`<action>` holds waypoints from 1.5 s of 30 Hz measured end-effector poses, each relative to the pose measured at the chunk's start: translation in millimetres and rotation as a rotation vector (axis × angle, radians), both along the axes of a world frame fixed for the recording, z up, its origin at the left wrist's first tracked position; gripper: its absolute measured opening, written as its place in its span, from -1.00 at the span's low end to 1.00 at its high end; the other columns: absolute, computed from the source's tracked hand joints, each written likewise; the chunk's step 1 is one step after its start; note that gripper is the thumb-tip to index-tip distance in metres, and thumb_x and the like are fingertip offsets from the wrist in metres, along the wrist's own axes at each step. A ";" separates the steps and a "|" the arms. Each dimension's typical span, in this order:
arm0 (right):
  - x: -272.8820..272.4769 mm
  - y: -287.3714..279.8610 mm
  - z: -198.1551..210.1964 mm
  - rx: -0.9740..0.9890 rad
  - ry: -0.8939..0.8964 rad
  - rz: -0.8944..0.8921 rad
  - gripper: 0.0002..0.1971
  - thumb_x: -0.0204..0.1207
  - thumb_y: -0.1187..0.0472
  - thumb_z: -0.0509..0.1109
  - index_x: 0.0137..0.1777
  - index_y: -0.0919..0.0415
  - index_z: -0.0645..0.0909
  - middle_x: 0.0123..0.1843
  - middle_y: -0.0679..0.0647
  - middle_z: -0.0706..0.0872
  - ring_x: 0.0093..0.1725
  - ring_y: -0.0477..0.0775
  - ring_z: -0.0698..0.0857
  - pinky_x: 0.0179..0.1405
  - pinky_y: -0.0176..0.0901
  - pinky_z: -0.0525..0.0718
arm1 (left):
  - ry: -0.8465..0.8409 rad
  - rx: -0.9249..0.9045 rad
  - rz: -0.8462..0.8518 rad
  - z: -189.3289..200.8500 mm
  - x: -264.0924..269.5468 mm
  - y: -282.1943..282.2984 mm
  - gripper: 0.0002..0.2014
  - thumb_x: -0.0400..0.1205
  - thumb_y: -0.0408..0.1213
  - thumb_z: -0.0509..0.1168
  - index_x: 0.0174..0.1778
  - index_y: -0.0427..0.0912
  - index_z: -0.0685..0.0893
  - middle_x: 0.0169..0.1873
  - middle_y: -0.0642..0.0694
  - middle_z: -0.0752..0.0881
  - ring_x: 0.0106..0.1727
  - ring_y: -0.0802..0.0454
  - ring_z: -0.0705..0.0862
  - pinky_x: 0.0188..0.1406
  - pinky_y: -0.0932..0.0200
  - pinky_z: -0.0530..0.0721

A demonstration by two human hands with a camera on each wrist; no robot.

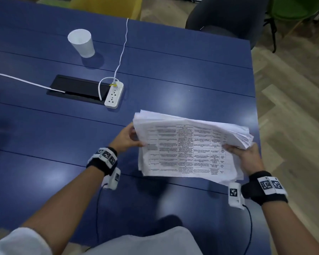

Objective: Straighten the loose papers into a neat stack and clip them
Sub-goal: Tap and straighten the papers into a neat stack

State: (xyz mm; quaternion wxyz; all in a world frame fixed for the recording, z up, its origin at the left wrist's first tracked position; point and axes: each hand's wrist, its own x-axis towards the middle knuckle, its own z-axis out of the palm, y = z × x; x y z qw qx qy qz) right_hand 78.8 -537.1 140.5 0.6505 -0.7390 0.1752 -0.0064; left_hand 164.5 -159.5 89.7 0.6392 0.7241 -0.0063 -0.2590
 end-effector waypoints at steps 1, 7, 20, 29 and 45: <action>-0.8 2.6 -5.1 0.025 0.005 -0.036 -0.69 0.33 0.63 0.47 -0.01 0.29 0.69 -0.25 -0.16 0.84 -0.25 -0.21 0.78 -0.21 -0.38 0.70 | 0.025 -0.024 0.021 -4.7 -6.0 -8.1 -0.33 0.29 -0.46 0.60 0.32 -0.27 0.53 0.19 -0.20 0.72 0.16 0.04 0.74 0.09 0.06 0.76; -6.7 26.9 -15.6 0.076 -0.122 -0.178 -0.57 0.25 0.65 0.54 -0.06 0.13 0.71 -0.22 -0.23 0.84 -0.24 -0.24 0.77 -0.19 -0.31 0.72 | -0.185 0.021 0.467 -12.1 -20.2 -44.7 -0.67 0.49 -0.63 0.40 0.18 -0.42 0.62 0.04 -0.18 0.74 -0.05 0.35 0.75 -0.02 0.33 0.73; -2.7 34.9 -67.0 -0.040 0.098 -0.194 -0.62 0.41 0.62 0.46 -0.06 0.07 0.73 -0.19 -0.20 0.84 -0.18 -0.17 0.78 -0.04 -0.19 0.74 | -0.073 0.253 0.396 -59.0 -17.3 -40.0 -0.46 0.47 -0.68 0.37 0.34 -0.23 0.53 0.01 0.01 0.67 0.11 0.01 0.63 0.19 -0.02 0.67; -5.4 37.5 -67.4 0.032 0.168 -0.189 -0.51 0.20 0.45 0.67 0.16 0.43 0.68 -0.02 0.09 0.85 -0.06 -0.01 0.83 0.02 -0.10 0.80 | -0.009 0.248 0.167 -80.8 -45.1 -17.9 -0.14 0.33 -0.45 0.53 0.30 0.47 0.29 0.11 0.25 0.65 0.22 0.05 0.63 0.22 0.03 0.64; 84.0 43.1 106.4 -0.973 -0.145 0.435 -0.80 0.33 0.20 0.60 -0.45 0.02 0.68 -0.55 0.08 0.60 -0.37 0.07 0.62 -0.29 0.05 0.66 | -0.550 0.257 -0.251 95.2 32.5 -94.0 -0.38 0.31 -0.27 0.64 0.28 0.04 0.59 0.20 0.18 0.65 0.18 0.38 0.54 0.31 0.05 0.51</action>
